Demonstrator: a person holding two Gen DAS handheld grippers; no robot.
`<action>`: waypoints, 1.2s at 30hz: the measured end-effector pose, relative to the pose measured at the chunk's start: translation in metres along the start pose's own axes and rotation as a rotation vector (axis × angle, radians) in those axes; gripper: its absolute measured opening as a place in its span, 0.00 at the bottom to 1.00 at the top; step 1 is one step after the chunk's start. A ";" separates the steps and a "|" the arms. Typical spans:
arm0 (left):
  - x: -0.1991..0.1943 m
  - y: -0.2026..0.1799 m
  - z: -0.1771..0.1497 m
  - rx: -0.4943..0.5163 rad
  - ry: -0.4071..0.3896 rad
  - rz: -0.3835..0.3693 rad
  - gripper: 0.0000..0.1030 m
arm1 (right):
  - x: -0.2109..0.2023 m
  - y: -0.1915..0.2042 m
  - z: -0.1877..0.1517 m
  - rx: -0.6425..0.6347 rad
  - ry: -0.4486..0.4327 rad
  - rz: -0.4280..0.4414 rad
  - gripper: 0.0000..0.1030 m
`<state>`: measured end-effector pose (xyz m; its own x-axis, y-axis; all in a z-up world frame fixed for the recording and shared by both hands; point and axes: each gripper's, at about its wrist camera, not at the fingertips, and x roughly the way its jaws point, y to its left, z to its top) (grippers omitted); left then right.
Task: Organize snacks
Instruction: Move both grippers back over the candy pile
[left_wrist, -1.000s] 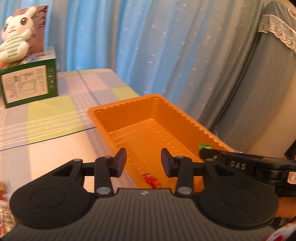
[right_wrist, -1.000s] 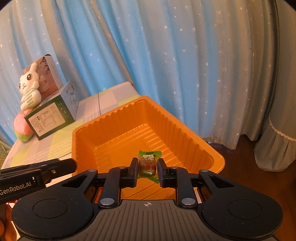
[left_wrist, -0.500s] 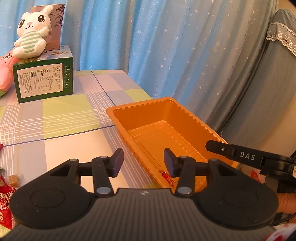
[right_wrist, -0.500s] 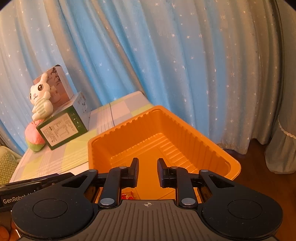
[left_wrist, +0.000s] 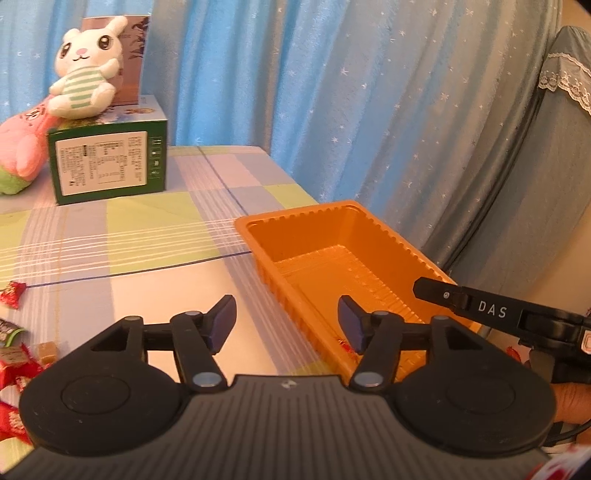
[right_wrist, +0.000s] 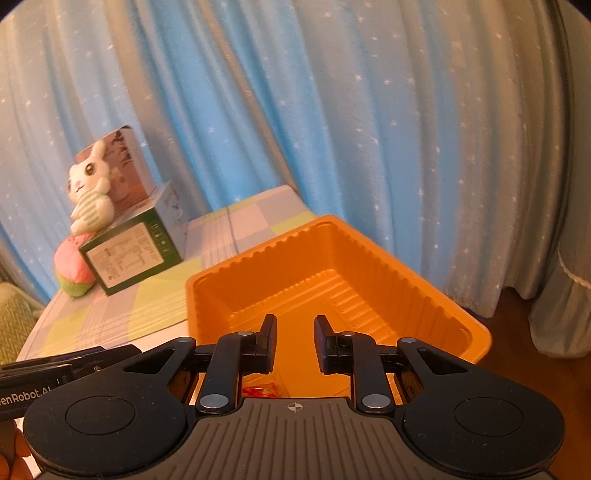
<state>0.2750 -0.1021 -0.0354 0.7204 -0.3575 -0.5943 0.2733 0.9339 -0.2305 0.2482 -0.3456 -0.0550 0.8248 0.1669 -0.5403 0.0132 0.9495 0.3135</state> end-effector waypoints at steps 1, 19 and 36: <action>-0.003 0.002 -0.001 -0.002 -0.001 0.005 0.59 | -0.001 0.004 0.000 -0.013 -0.003 0.006 0.22; -0.095 0.087 -0.037 -0.080 -0.068 0.247 0.72 | -0.007 0.087 -0.020 -0.110 -0.010 0.199 0.53; -0.129 0.165 -0.081 -0.150 -0.002 0.393 0.72 | 0.011 0.173 -0.060 -0.180 0.126 0.330 0.53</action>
<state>0.1754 0.0973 -0.0594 0.7527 0.0259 -0.6579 -0.1183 0.9883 -0.0964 0.2256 -0.1636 -0.0540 0.6924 0.4915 -0.5282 -0.3495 0.8690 0.3503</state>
